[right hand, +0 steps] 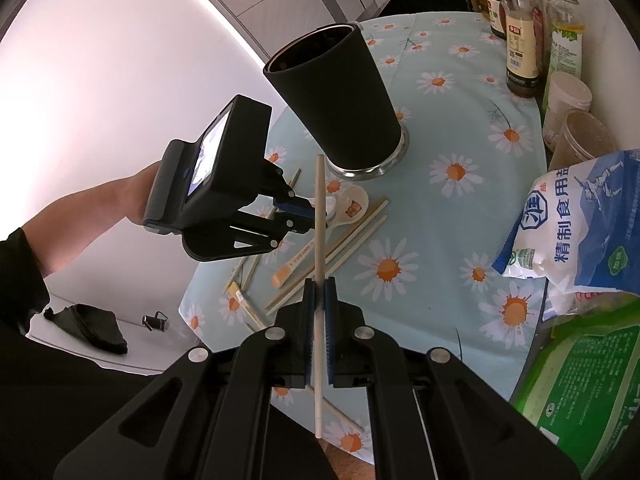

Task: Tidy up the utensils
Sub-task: 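Grasp the white ceramic spoon with the left gripper while the right gripper holds the chopstick up, then carry the spoon and chopstick over the black holder with both grippers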

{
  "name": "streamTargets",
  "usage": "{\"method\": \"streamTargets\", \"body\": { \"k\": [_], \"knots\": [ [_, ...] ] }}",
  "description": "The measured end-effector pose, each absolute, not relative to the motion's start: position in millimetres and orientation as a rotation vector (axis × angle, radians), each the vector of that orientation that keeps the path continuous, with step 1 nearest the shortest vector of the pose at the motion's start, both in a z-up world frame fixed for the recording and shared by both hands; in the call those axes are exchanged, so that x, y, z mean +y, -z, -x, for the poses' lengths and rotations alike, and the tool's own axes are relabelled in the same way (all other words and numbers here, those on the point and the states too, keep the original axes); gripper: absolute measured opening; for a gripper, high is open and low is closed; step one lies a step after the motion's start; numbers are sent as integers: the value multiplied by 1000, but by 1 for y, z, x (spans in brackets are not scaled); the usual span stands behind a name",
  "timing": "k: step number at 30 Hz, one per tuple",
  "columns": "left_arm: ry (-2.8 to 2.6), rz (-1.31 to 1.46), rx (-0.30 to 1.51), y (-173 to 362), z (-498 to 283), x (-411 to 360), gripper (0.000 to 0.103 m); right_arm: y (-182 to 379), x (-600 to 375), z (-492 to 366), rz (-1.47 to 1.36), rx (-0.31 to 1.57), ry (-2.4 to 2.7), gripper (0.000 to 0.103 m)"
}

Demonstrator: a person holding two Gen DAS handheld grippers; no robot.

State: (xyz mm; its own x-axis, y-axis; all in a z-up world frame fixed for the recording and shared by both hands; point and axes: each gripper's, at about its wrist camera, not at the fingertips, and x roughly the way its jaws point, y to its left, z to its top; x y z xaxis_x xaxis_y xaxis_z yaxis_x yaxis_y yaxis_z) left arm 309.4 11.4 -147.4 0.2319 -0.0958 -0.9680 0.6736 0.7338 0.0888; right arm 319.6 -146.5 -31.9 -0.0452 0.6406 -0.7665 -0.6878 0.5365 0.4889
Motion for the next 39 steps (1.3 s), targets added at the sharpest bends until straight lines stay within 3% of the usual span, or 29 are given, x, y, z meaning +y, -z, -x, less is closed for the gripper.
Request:
{"method": "streamTargets", "body": {
  "k": [15, 39],
  "knots": [
    [510, -488, 1147, 116, -288, 22, 3, 29, -131, -326, 88, 1181, -1120, 6],
    [320, 75, 762, -4, -243, 71, 3, 11, -83, -349, 100, 1031, -1292, 6]
  ]
}}
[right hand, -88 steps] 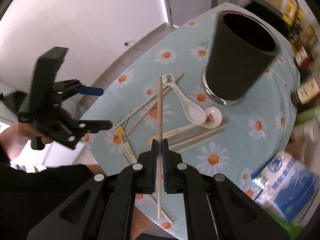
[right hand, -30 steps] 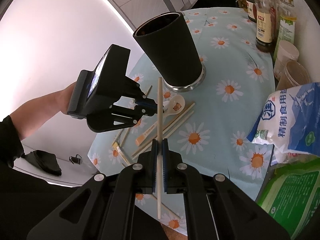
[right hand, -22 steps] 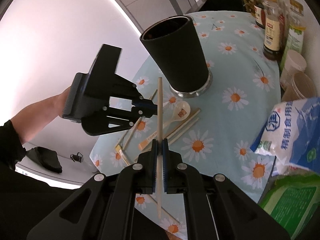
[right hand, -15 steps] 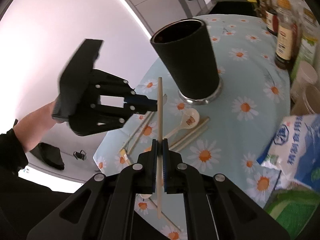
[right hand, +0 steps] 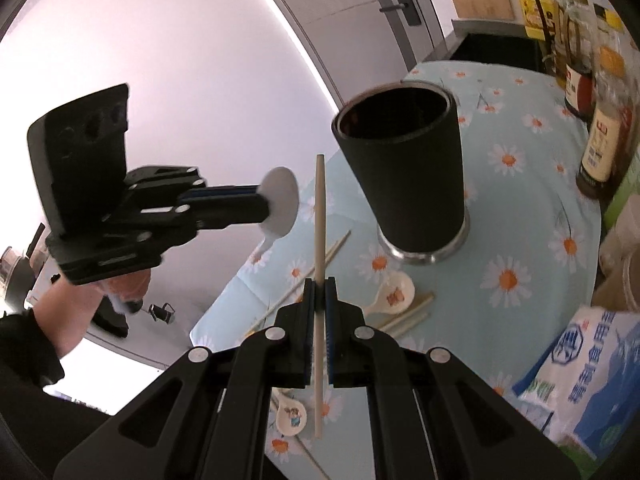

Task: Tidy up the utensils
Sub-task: 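Carry the spoon and chopstick over the black holder with both grippers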

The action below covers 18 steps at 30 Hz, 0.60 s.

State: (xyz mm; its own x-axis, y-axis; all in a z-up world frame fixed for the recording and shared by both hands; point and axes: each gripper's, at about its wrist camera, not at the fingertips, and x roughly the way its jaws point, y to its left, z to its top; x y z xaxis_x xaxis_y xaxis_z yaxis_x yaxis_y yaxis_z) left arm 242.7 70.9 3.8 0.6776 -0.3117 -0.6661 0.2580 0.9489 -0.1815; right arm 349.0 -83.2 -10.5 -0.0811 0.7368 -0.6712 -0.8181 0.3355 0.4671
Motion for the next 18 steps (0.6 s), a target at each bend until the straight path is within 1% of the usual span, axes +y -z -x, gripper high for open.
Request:
{"method": "streamTargets", "body": {
  "k": [6, 18],
  "knots": [
    [306, 174, 656, -30, -241, 82, 3, -6, -79, -365, 14, 957, -1296, 6],
    [310, 290, 474, -70, -261, 97, 3, -51, -69, -393, -99, 718, -1256, 6]
  ]
}}
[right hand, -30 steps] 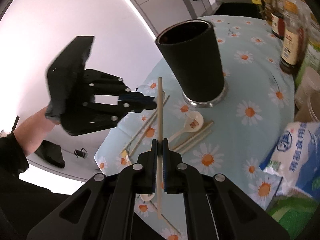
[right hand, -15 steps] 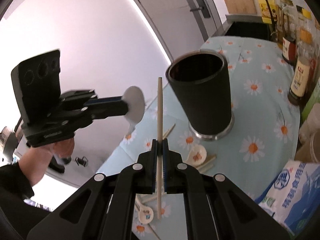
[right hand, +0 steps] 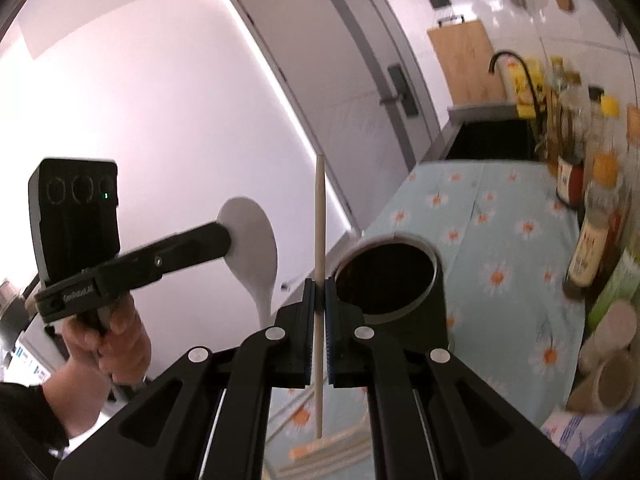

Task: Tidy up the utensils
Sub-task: 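Carry the spoon and chopstick over the black holder with both grippers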

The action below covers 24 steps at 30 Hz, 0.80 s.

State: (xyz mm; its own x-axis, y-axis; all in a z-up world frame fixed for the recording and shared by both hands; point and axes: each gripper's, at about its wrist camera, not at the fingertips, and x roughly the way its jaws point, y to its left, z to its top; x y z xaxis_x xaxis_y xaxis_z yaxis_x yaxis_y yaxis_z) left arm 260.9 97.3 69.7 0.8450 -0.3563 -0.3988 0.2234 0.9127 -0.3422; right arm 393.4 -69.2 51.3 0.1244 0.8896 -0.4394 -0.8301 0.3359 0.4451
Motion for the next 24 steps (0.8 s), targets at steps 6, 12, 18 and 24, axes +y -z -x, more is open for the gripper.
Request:
{"method": "streamTargets", "body": {
  "k": [6, 12, 18, 24],
  "knots": [
    [315, 349, 389, -84, -280, 108, 3, -76, -69, -415, -190, 605, -1228, 6],
    [351, 444, 308, -92, -296, 124, 3, -92, -69, -432, -235, 522, -1183, 6],
    [335, 479, 255, -90, -308, 138, 3, -95, -69, -454, -307, 500, -1154, 6],
    [309, 537, 251, -63, -320, 148, 3, -79, -58, -468, -324, 517, -1136, 6]
  ]
}}
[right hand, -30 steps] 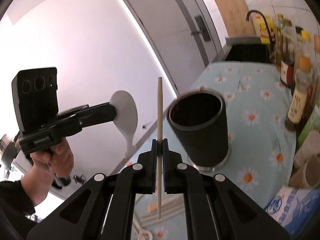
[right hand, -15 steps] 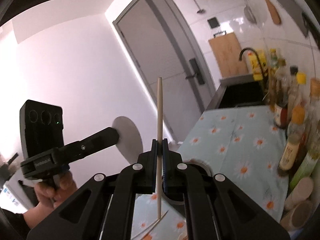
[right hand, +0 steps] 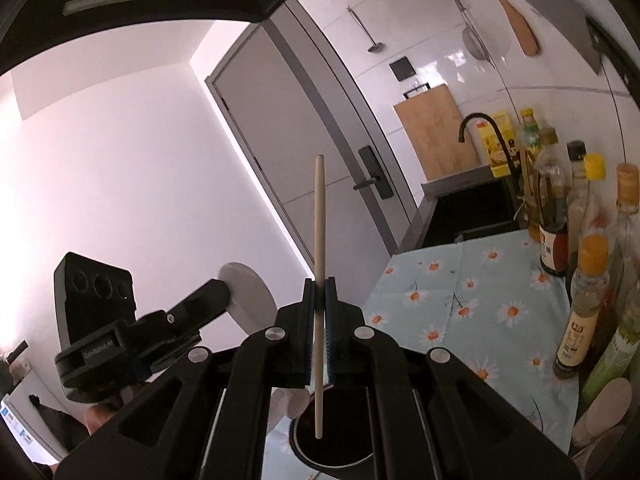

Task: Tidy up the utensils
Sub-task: 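Carry the spoon and chopstick over the black holder with both grippers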

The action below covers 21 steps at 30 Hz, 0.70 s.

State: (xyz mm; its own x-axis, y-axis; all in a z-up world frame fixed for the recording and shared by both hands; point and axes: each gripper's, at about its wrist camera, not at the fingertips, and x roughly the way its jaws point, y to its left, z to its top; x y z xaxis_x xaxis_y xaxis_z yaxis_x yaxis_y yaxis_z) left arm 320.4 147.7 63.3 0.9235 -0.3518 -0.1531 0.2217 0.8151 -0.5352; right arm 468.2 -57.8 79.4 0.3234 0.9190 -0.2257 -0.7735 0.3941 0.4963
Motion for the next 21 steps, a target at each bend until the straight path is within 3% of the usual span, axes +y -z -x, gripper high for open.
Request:
{"method": "streamTargets", "body": {
  "k": [21],
  "knots": [
    [208, 461, 442, 10, -323, 131, 3, -11, -27, -461, -197, 652, -1072, 6]
  ]
}}
